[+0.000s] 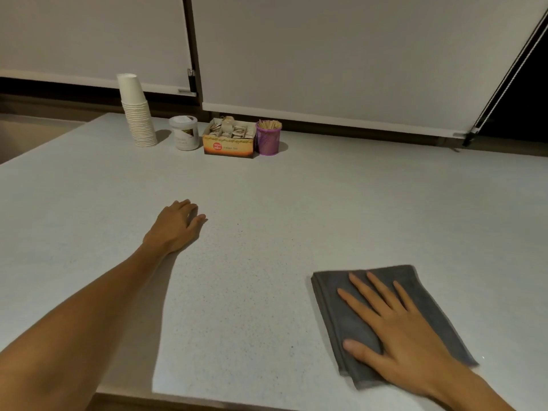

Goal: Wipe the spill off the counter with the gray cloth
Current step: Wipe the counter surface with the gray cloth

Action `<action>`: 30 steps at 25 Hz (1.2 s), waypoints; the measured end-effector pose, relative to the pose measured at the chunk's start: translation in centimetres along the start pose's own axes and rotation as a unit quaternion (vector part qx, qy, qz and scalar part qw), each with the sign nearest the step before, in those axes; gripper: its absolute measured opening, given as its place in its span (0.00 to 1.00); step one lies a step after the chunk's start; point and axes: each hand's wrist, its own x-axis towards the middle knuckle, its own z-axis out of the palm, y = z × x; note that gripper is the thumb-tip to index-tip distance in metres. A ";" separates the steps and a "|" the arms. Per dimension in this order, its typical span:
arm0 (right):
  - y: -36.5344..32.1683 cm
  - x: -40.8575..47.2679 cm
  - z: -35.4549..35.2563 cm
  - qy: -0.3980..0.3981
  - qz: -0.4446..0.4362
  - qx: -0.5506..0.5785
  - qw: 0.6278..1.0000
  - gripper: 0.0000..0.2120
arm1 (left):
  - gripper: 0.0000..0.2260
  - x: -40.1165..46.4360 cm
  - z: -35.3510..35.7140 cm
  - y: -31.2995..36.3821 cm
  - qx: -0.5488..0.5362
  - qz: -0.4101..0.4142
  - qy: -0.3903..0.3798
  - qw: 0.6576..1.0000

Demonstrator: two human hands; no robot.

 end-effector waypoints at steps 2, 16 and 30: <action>-0.7 -2.3 0.3 0.012 -0.036 -0.024 0.999 0.38 | 0.32 -1.0 0.3 -0.1 0.006 0.003 -0.017 1.000; -14.0 8.9 1.1 -0.022 -0.136 0.032 0.990 0.36 | 0.26 -1.6 0.6 -3.0 0.040 -0.022 -0.032 0.998; -15.2 39.5 2.1 -0.027 0.037 0.043 0.998 0.35 | 0.28 -1.3 0.0 -6.2 0.088 -0.008 -0.030 0.996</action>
